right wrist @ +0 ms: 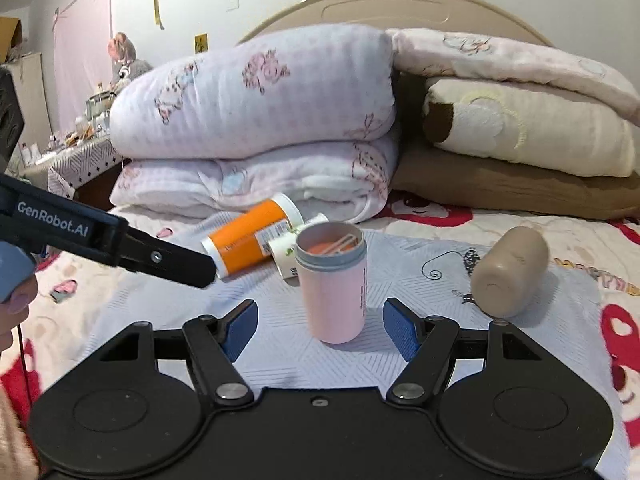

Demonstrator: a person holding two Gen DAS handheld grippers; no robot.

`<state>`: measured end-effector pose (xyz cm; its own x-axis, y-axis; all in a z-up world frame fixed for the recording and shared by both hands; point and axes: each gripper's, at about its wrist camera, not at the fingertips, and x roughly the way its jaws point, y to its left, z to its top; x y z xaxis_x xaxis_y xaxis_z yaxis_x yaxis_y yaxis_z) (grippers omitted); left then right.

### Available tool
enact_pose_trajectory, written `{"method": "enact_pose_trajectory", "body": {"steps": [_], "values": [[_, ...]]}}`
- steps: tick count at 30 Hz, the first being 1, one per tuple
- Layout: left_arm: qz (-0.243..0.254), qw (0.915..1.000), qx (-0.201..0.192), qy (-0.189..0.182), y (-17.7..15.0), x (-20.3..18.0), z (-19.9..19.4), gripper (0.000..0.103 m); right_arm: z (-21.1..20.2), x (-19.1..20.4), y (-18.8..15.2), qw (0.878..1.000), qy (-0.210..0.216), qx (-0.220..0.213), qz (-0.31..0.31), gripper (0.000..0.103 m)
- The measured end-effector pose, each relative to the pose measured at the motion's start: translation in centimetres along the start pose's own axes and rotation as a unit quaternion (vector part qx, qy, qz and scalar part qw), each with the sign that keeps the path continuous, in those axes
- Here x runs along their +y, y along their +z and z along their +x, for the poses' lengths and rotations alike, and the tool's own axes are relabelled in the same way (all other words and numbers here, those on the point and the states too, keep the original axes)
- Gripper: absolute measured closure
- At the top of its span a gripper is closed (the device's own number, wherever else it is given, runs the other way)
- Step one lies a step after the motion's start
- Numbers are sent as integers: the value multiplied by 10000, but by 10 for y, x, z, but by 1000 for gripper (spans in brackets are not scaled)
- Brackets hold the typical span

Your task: Flip cup upright

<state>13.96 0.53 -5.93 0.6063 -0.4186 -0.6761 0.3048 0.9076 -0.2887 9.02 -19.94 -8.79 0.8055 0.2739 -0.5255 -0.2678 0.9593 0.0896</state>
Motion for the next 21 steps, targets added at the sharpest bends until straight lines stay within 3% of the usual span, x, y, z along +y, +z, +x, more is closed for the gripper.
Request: {"method": "enact_pose_trajectory", "body": {"steps": [8, 13, 18, 21], "values": [[90, 9969, -118, 774, 1, -28, -74, 21, -67, 17, 25, 9993, -363, 53, -43, 29], [185, 9953, -137, 940, -4, -42, -107, 14, -108, 24, 36, 9983, -576, -107, -15, 26], [346, 9917, -272, 1204, -15, -56, -133, 5, -140, 26, 35, 9970, -743, -40, 201, 21], [249, 9899, -265, 1372, -21, -58, -141, 0, -152, 29, 31, 9937, -1076, -24, 305, 8]]}}
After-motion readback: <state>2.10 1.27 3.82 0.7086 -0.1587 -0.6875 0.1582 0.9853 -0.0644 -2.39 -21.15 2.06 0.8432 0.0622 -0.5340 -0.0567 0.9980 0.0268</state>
